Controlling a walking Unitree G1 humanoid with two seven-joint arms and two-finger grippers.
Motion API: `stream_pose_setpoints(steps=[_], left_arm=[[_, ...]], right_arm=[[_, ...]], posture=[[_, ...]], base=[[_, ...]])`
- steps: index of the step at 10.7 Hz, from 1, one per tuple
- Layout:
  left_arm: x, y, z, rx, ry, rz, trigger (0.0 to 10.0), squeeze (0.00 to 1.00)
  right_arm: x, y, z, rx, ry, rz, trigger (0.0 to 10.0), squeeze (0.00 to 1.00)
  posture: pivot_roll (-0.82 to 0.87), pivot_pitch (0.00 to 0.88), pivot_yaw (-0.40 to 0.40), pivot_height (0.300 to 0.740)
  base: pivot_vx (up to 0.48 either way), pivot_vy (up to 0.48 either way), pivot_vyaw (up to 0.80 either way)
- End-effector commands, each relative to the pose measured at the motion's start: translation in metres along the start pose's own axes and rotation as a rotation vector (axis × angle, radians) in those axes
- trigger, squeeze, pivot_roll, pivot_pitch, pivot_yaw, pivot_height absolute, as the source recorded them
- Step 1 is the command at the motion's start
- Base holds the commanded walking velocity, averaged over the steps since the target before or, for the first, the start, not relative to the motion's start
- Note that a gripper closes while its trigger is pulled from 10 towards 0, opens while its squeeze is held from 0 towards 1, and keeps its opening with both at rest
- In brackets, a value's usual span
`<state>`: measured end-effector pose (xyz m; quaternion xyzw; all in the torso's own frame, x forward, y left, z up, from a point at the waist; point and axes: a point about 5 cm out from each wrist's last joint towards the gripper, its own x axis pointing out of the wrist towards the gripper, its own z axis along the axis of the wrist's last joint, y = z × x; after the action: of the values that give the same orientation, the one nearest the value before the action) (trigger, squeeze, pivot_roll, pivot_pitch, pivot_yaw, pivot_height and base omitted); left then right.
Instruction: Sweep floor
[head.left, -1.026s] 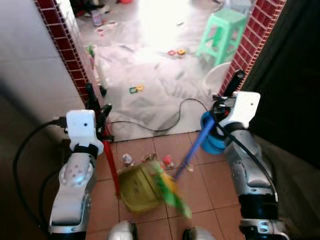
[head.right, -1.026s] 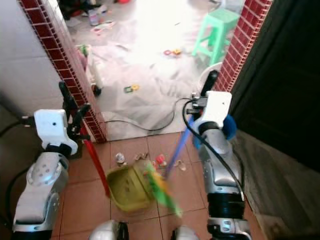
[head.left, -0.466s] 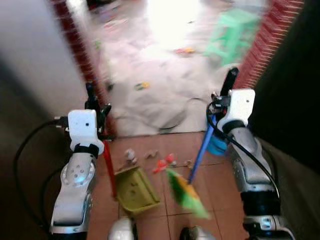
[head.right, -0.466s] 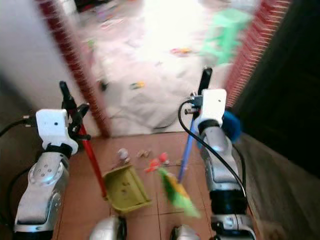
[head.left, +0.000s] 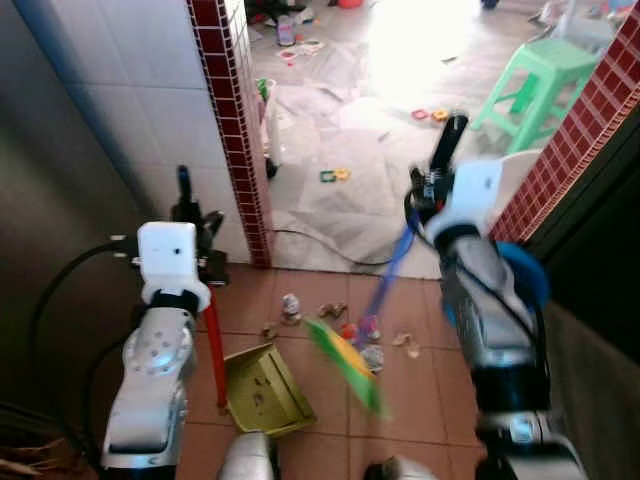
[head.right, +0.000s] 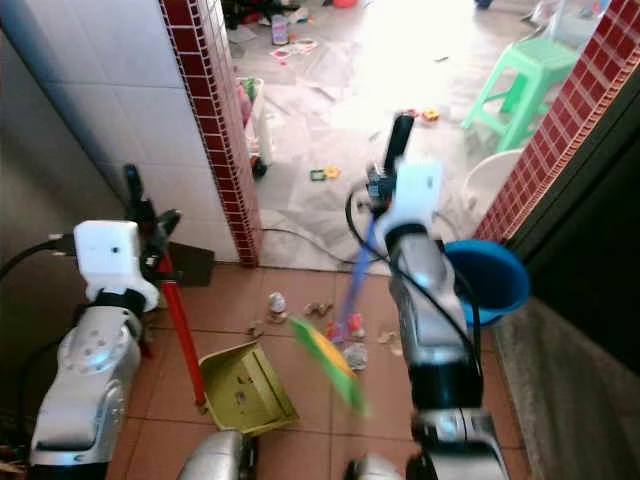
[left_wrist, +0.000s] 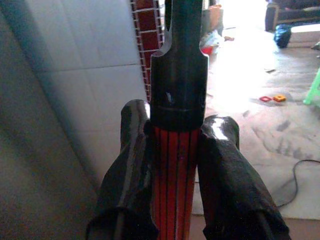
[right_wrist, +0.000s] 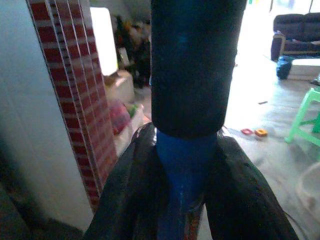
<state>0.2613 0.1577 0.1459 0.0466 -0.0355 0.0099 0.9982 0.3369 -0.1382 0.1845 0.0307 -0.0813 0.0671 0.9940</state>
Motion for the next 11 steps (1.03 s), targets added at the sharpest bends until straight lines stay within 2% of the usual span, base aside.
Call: stream_pose_setpoints(steps=[1,2,3,4,8,11], left_arm=[[0.003,0.001,0.013,0.011,-0.062,0.004,10.0,0.0],[0.003,0.001,0.013,0.011,-0.061,0.007,10.0,0.0],[0.003,0.0,0.012,0.007,-0.059,0.004,10.0,0.0],[0.004,-0.002,0.013,-0.001,-0.065,-0.003,10.0,0.0],[0.006,-0.009,0.015,-0.026,-0.08,-0.03,10.0,0.0],[0.006,-0.011,0.016,-0.031,-0.077,-0.038,10.0,0.0]], right_arm=[[0.007,-0.002,0.026,0.003,-0.096,0.006,10.0,0.0],[0.012,-0.001,0.038,0.002,-0.133,0.013,10.0,0.0],[0.017,-0.001,0.053,-0.039,-0.194,0.021,10.0,0.0],[0.018,-0.002,0.058,-0.124,-0.228,0.024,10.0,0.0],[0.011,-0.01,0.038,-0.277,-0.191,-0.011,10.0,0.0],[0.01,-0.013,0.028,-0.292,-0.167,-0.035,10.0,0.0]], posture=[[0.01,0.059,0.022,0.74],[0.01,0.06,0.022,0.74],[0.01,0.067,0.022,0.74],[0.01,0.067,0.021,0.74],[0.01,0.073,0.021,0.74],[0.01,0.075,0.027,0.74]], base=[[0.0,0.0,0.0],[0.0,0.0,0.0],[0.0,0.0,0.0],[0.0,0.0,0.0],[0.0,0.0,0.0],[0.0,0.0,0.0]])
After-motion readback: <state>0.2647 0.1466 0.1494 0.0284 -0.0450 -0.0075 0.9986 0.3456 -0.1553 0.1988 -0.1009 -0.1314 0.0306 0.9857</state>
